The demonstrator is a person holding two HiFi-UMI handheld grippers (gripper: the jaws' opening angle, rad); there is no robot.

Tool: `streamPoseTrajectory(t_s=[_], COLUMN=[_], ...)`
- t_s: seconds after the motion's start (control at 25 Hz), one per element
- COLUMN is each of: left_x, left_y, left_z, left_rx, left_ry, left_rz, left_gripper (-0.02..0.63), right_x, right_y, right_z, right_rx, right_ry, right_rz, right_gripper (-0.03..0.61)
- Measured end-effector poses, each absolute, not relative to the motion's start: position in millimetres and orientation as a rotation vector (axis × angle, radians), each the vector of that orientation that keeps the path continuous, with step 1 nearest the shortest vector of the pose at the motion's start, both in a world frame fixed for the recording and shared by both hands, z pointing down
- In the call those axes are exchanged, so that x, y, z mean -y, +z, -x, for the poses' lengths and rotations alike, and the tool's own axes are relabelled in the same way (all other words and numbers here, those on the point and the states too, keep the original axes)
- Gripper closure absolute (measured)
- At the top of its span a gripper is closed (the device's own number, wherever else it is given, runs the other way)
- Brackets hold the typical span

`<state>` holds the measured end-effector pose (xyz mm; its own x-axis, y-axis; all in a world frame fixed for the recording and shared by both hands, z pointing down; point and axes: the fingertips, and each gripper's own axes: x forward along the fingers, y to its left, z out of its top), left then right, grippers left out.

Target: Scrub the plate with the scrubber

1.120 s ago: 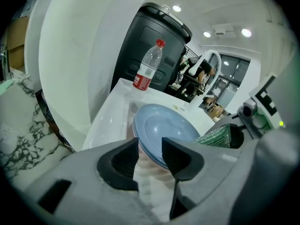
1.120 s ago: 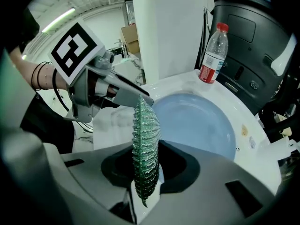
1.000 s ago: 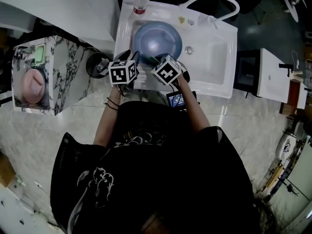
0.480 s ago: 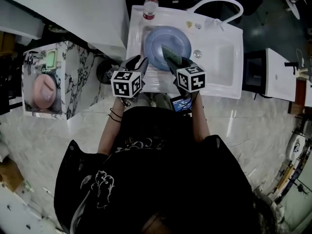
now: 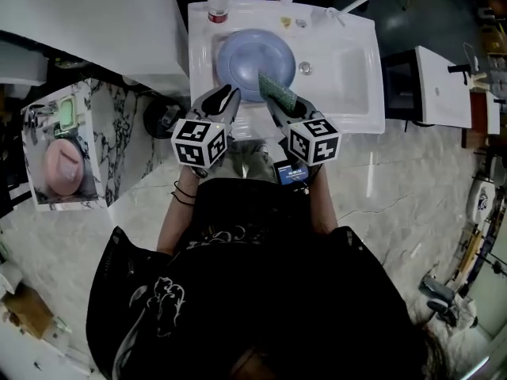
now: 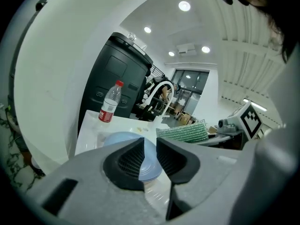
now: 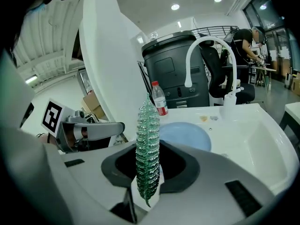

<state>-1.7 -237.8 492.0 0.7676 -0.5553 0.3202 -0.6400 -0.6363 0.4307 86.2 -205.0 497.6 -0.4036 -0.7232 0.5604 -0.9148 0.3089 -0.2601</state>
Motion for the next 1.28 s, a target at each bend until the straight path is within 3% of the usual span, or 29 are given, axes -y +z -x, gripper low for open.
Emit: streamPoseTrajectory(t_s=[0.52,1.28], left_x=[209.5,-0.6], left_y=[447.7,429.5], left_z=[-0.7,-92.5], left_rx=[1.005,1.095], left_ry=[0.114,0.129], left_rz=[-2.478,-2.522], left_gripper=[0.523,0.523], right_x=[164.3,-27.7], right_y=[471.7,451.2], right_z=[-96.3,-175.2], right_rx=[2.312,2.468], right_ry=[0.698,0.634], right_rz=[-1.455,-1.413], right_gripper=[0.486,0.488])
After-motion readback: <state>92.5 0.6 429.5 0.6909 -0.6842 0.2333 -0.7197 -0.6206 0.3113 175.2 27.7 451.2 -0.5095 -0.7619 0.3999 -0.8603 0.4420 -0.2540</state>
